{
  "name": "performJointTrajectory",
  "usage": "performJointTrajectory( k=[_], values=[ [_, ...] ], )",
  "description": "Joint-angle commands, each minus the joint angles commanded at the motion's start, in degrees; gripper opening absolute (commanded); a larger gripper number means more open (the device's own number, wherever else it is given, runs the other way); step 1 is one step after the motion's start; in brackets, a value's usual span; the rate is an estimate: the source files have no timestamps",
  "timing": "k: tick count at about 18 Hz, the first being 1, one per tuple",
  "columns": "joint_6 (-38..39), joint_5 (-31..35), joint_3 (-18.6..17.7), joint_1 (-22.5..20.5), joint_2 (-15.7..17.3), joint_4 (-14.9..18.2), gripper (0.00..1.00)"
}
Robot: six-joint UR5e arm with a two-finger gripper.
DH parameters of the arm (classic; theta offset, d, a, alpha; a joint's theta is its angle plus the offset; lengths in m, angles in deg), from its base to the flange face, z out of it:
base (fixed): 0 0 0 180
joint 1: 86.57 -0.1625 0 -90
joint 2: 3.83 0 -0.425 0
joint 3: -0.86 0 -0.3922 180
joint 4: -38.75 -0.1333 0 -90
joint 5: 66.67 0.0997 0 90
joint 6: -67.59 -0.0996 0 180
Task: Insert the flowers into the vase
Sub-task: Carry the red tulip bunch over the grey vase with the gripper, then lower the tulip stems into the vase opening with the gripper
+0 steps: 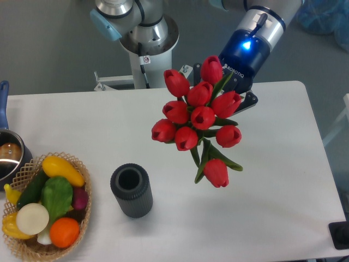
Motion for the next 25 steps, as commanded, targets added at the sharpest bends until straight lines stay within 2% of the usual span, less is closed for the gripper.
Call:
performJointTrajectory(
  k=[4,7,11,14,16,18,20,25],
  values=[
    [-0.08,-0.53,0.09,2.45,-0.44,-0.09,0.23],
    [0.00,-1.23,0.96,3.34,-1.93,-3.86,0.23],
    [-0.17,-2.37,1.14,6.32,-3.08,-5.54,0.23],
    [-1.31,-8.42,0.88,6.68,-5.09,-7.73,0.23],
    [-5.25,-10.89,0.01,7.82,-6.06,-7.91,0.23],
    [-8.42,-15.27,-2.36,8.17,-6.42,-7.91,0.23],
    [-8.88,-19.49,-3.25,8.09,-7.03,-7.82,0.23],
    [-10.01,-23.46,-4.30,7.82,-8.09,-7.91,0.23]
  ],
)
